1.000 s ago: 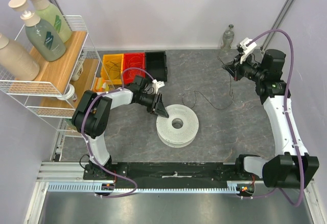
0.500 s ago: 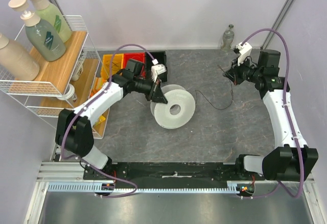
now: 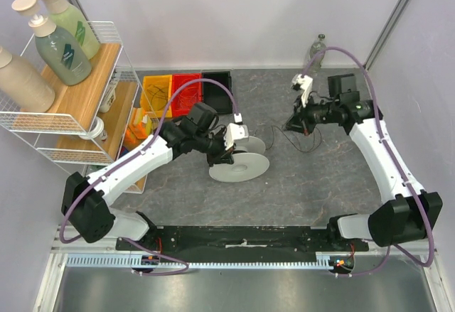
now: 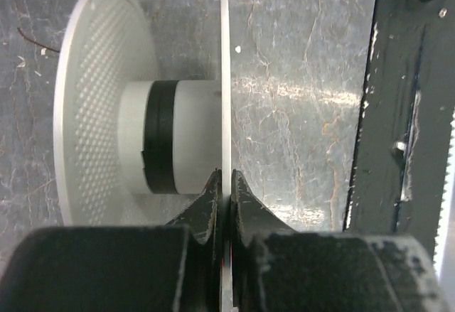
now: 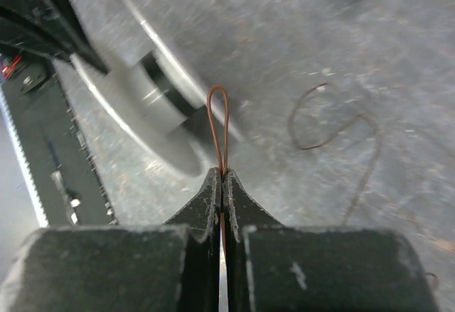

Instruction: Wrap the cables

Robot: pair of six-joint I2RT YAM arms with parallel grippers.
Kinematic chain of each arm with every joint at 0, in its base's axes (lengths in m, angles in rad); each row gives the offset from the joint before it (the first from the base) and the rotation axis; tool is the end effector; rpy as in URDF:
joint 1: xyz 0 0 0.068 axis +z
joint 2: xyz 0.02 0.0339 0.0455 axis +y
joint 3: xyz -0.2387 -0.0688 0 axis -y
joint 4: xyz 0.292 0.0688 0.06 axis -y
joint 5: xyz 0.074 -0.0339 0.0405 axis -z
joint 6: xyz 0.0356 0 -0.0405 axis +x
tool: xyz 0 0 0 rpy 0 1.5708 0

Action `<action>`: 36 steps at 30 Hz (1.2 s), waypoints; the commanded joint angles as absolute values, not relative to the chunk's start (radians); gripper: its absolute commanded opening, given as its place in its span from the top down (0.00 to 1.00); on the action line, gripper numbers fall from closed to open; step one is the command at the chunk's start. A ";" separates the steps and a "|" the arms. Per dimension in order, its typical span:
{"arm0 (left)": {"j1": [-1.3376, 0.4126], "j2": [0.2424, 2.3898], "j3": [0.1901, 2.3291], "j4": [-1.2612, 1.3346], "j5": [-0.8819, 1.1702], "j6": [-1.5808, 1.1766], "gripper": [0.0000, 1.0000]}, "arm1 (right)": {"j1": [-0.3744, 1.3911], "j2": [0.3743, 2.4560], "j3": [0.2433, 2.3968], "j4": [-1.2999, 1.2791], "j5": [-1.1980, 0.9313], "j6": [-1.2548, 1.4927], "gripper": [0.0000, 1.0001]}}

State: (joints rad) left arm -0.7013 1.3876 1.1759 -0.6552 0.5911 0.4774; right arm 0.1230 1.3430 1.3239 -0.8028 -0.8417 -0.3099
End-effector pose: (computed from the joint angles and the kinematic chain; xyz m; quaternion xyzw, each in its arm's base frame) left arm 0.2482 -0.2356 0.2666 0.5826 0.6907 -0.3085 0.2972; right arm 0.3200 0.0663 0.3289 -0.3284 0.7976 0.3474 0.3679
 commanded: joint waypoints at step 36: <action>-0.772 1.246 1.022 -0.474 0.597 0.833 0.87 | 0.503 1.419 1.155 -0.566 -0.747 -0.109 1.00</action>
